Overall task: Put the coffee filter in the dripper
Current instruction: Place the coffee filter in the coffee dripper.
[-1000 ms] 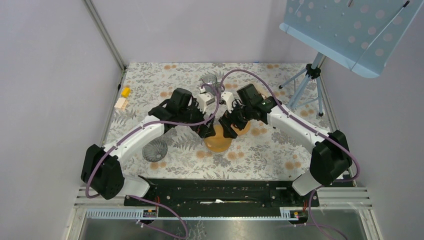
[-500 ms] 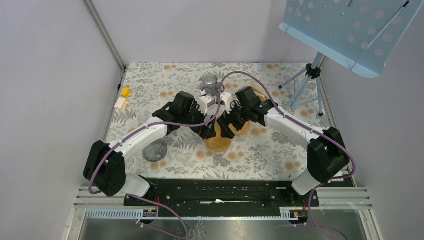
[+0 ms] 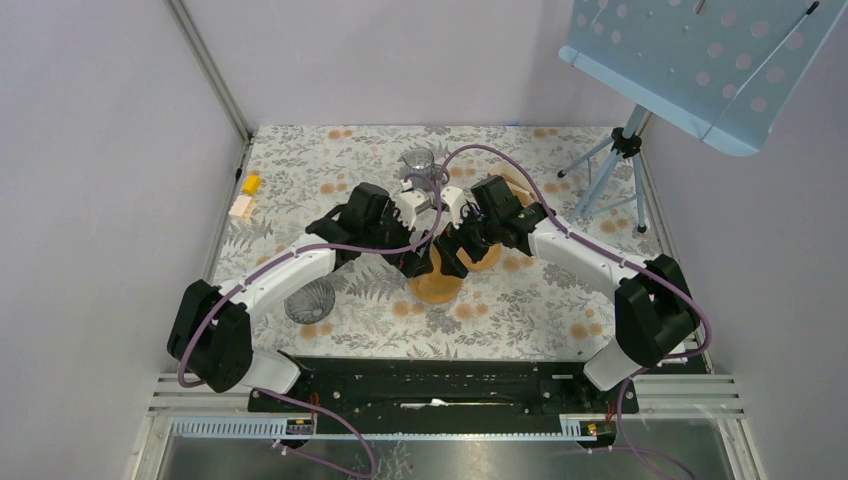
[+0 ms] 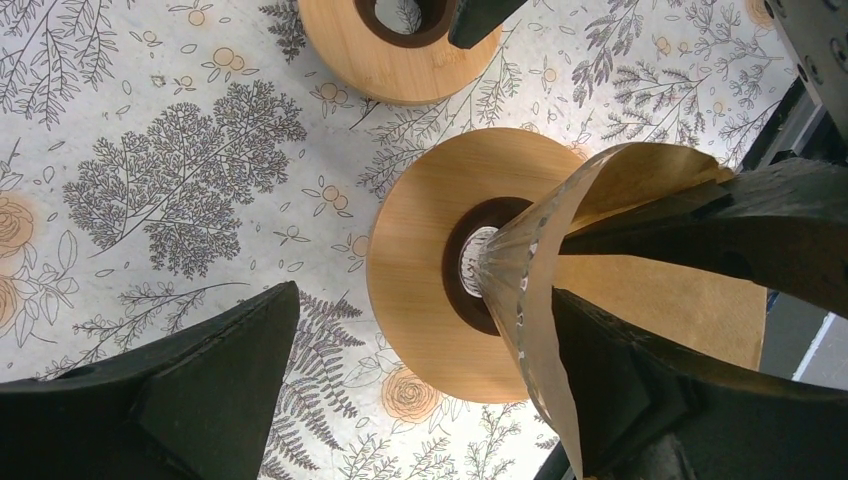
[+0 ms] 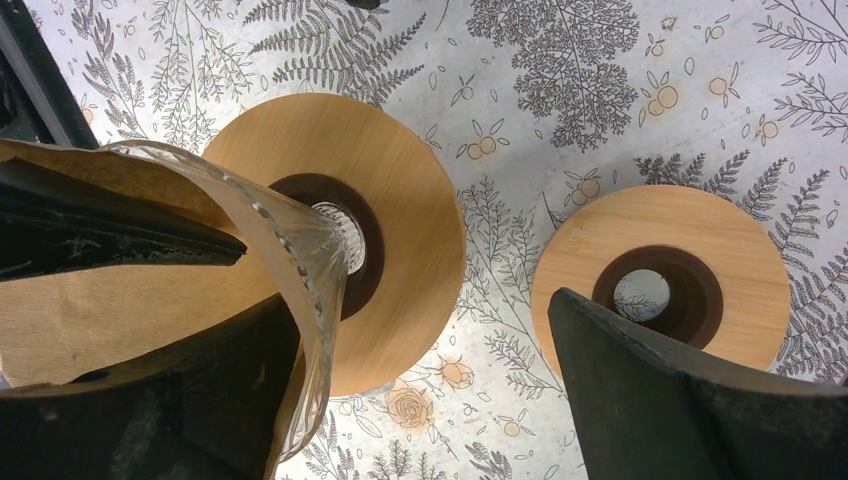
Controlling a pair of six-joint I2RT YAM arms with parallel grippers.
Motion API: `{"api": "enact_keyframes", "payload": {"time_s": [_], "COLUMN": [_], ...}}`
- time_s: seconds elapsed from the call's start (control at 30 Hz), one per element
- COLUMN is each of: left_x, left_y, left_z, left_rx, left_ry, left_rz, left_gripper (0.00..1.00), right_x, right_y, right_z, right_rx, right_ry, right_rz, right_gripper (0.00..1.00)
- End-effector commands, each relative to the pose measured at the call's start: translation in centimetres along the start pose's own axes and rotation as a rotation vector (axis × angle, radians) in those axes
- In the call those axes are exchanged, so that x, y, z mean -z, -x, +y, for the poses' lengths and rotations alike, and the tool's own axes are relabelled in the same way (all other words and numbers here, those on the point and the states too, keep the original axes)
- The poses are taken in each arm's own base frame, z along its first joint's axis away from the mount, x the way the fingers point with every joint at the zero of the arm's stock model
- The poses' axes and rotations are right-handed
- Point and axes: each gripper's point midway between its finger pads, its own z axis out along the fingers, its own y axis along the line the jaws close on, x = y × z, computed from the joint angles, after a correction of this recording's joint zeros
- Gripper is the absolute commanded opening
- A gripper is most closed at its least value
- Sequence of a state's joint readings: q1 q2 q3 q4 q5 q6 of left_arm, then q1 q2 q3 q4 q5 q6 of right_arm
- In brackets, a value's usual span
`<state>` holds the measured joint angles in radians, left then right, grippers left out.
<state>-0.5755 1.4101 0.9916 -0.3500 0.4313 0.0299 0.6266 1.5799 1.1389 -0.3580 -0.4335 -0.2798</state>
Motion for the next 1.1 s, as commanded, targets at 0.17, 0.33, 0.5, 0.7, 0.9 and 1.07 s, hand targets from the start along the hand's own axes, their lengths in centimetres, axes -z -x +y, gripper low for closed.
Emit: {"api": "enact_keyframes", "payload": {"time_s": [0.17, 0.33, 0.5, 0.7, 0.9, 1.07], "left_x": [0.7, 1.3, 1.7, 2.2, 2.9, 3.1], "left_y": [-0.4, 0.8, 1.5, 2.1, 2.9, 3.1], "left_z": [1.0, 0.1, -0.7, -1.2, -1.8, -1.9], "left_rx": [-0.096, -0.098, -0.074, -0.075, -0.076, -0.068], "left_ry": [0.05, 0.019, -0.01, -0.026, -0.037, -0.041], "left_rz": [0.014, -0.009, -0.023, -0.033, -0.053, -0.058], "left_gripper": [0.99, 0.99, 0.99, 0.99, 0.99, 0.99], "right_x": [1.2, 2.1, 2.5, 2.7, 2.9, 3.1], "right_y": [0.5, 2.0, 2.6, 3.1, 3.8, 4.0], "right_z": [-0.5, 0.8, 1.9, 2.2, 2.3, 2.4], "right_rx": [0.075, 0.077, 0.071, 0.061, 0.058, 0.056], "right_ry": [-0.05, 0.012, 0.063, 0.079, 0.087, 0.087], "right_rz": [0.01, -0.017, -0.034, -0.038, -0.046, -0.052], "right_gripper": [0.99, 0.98, 0.98, 0.98, 0.98, 0.98]}}
